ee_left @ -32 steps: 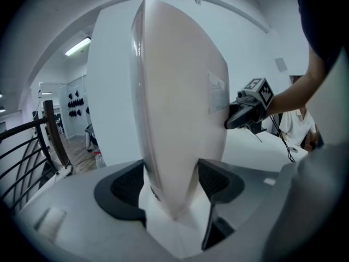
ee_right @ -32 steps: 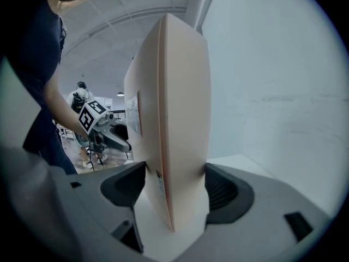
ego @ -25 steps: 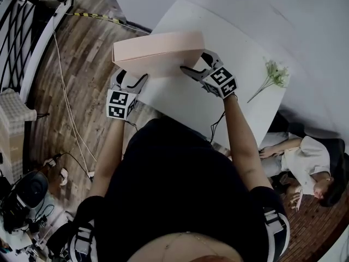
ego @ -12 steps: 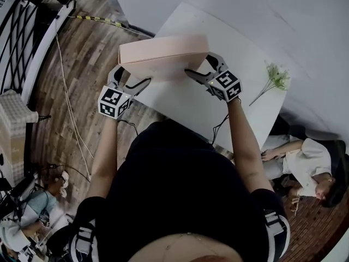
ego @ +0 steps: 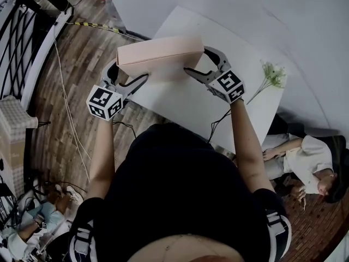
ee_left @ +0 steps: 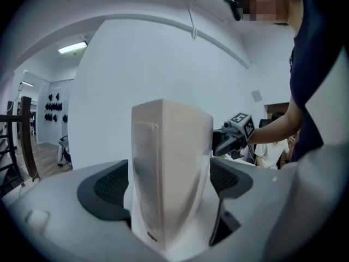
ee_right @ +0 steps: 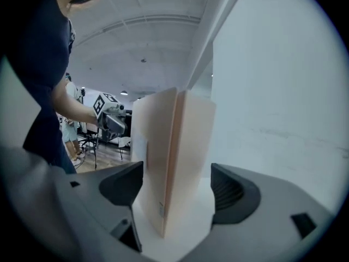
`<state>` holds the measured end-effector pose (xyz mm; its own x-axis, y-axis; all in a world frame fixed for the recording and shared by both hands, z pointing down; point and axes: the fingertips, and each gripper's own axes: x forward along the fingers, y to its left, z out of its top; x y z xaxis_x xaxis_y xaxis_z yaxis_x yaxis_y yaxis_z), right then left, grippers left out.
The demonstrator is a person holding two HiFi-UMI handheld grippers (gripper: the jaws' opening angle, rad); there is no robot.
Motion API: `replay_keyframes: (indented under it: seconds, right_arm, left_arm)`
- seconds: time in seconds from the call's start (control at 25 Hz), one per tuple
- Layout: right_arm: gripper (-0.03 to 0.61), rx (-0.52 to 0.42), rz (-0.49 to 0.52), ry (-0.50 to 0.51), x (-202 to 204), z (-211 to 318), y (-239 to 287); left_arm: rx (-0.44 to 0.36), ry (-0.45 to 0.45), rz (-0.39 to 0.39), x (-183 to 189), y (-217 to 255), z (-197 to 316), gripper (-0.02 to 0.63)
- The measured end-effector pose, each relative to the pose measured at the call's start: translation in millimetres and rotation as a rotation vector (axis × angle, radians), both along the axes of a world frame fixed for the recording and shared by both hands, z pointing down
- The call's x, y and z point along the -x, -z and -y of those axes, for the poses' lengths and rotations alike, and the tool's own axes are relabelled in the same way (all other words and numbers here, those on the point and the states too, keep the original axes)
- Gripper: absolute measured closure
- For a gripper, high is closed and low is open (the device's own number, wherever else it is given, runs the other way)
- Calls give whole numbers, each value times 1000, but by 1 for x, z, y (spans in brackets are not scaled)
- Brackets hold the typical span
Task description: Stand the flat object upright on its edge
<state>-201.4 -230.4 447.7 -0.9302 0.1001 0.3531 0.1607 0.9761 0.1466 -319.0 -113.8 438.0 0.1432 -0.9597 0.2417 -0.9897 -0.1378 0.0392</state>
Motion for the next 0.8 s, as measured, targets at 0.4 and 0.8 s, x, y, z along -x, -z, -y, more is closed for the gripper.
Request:
replay_keyframes:
  seconds: [0.4, 0.8]
  right_arm:
    - [227, 10, 173, -24, -13, 5, 76]
    - [291, -8, 261, -120, 3, 2, 135]
  left_arm:
    - [-92, 12, 7, -5, 49, -1, 160]
    - [-193, 196, -65, 13, 106, -1, 166]
